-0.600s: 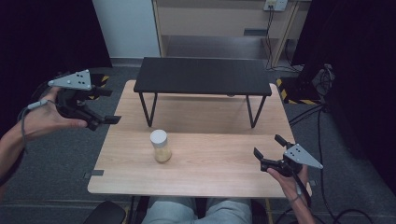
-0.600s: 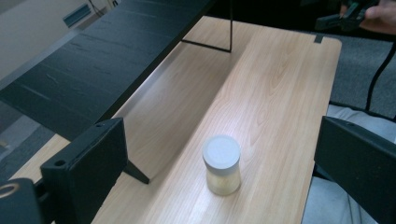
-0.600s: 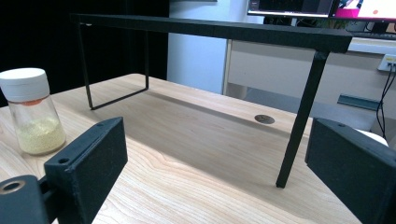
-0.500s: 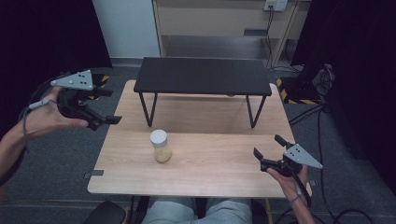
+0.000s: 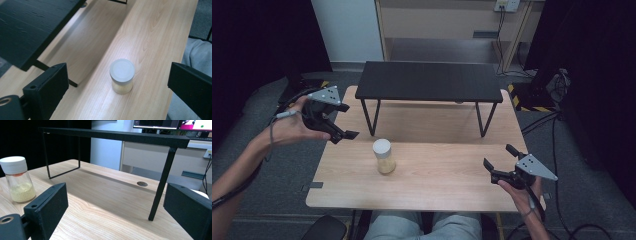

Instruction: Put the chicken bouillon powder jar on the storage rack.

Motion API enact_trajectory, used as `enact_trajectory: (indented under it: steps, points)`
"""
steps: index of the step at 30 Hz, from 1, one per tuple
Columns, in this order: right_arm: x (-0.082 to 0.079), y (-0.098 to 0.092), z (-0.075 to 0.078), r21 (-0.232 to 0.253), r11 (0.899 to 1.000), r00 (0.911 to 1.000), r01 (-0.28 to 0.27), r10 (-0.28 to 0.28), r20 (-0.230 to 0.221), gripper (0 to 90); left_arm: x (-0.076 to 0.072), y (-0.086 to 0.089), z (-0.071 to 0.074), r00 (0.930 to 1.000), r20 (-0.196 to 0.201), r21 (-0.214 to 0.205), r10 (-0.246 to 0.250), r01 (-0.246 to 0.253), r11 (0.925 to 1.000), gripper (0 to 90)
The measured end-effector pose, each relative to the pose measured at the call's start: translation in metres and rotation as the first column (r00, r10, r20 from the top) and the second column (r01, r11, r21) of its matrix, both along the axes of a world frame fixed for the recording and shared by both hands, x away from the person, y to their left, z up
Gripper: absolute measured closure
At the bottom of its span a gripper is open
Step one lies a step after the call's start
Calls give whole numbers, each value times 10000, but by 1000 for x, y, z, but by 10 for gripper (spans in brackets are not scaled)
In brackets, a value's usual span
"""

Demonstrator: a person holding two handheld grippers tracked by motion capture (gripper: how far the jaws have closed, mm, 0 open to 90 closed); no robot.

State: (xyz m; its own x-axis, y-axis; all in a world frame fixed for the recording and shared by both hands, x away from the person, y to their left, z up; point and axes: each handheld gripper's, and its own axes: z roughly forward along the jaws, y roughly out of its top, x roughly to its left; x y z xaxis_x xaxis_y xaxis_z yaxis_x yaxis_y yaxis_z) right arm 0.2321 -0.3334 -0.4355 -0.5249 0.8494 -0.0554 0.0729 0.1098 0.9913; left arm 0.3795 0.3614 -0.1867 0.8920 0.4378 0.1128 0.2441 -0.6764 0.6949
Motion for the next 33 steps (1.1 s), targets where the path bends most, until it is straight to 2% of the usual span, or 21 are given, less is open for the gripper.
enact_trajectory:
  steps: [5, 13, 14, 16, 18, 21, 33]
  points:
    - [0, 0, 0, -2, 10000, 10000, 5, -5, 17, 56, 11, -16, -14, 9997, -246, 448, -97, 108, 9989, 30]
    - [0, 0, 0, -10, 10000, 10000, -12, 12, 2, 56, 28, -43, -47, 9970, -730, 785, -256, 313, 9964, 37]
    - [0, 0, 0, -10, 10000, 10000, -12, 12, 2, 56, 28, -43, -47, 9970, -730, 785, -256, 313, 9964, 41]
    - [0, 0, 0, -21, 10000, 10000, -23, 23, -3, 56, 33, -51, -56, 9962, -819, 950, -279, 357, 9948, 42]
    - [0, 0, 0, -18, 10000, 10000, -25, 25, 1, 56, 38, -56, -63, 9946, -946, 918, -418, 506, 9945, 43]
    - [0, -1, 0, -15, 10000, 10000, -32, 32, 6, 56, 42, -66, -72, 9940, -990, 1152, -462, 576, 9917, 47]
    - [0, -2, 0, 5, 10000, 10000, -31, 31, 8, 56, 59, -83, -103, 9874, -1485, 1388, -542, 750, 9875, 71]
